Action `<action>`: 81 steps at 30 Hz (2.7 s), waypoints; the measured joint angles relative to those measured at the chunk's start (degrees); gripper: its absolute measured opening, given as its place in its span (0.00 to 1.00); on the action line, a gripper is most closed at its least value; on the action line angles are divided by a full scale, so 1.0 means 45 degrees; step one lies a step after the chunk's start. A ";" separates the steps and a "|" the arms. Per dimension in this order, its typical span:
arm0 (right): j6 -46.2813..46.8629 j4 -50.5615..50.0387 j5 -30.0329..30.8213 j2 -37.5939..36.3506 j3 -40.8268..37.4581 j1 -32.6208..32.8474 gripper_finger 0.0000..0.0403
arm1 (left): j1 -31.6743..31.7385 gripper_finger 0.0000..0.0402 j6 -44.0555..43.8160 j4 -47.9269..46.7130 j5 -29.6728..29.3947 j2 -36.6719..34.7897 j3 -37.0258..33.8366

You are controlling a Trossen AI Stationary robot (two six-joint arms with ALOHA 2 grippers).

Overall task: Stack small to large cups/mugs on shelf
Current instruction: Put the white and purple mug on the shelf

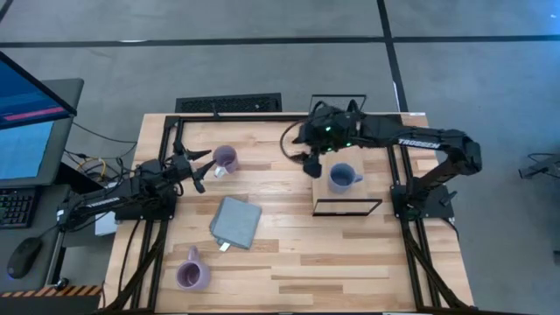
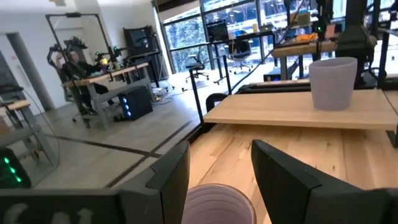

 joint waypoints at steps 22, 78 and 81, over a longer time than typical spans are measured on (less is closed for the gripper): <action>-0.0911 -0.0910 -0.0008 0.0987 0.2805 0.0508 0.65 | 0.0001 0.41 -0.0906 -0.1795 0.0204 0.1492 0.1814; -0.0236 -0.2964 0.0001 0.0982 0.2822 0.0484 0.65 | -0.0004 0.41 0.9290 -1.1540 -0.1445 1.5081 0.9952; -0.0236 -0.2974 0.0001 0.0982 0.2822 0.0484 0.65 | -0.0004 0.41 0.9264 -1.1528 -0.1667 1.5575 0.9952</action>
